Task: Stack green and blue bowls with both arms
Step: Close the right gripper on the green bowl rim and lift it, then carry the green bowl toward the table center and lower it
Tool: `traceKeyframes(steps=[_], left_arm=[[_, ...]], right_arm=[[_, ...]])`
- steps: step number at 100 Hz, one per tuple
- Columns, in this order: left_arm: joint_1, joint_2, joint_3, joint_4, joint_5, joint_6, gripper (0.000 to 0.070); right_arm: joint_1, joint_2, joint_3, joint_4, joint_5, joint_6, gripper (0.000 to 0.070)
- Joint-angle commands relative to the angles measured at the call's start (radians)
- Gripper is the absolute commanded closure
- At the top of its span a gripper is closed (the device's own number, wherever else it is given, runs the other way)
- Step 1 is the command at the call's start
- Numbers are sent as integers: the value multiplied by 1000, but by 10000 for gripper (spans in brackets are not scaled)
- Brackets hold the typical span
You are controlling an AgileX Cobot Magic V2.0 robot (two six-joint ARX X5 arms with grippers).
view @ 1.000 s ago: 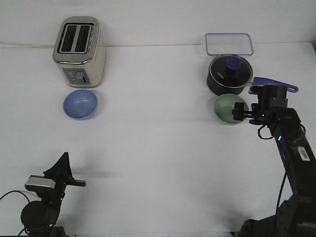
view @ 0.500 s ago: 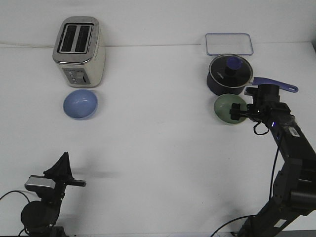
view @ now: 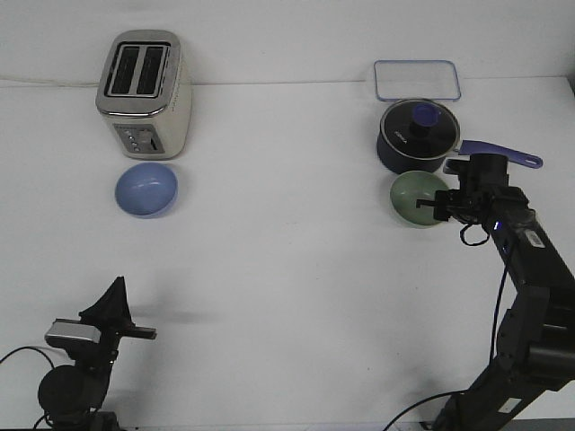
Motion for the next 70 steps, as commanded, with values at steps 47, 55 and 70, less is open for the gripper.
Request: traceKeyframes(steps=[47,55,70], left_arm=[[1,-2,-20,12,-5,-2,688],[1,-2,-20,12,-5,-2,688],[1,-2,-20,12,-5,-2,688]], right_arm=[[8,-60,98,-98,-111,29,700],[27,-90,130,-141,-121,32,700],[79,-144,149,-180,-177,48,700]])
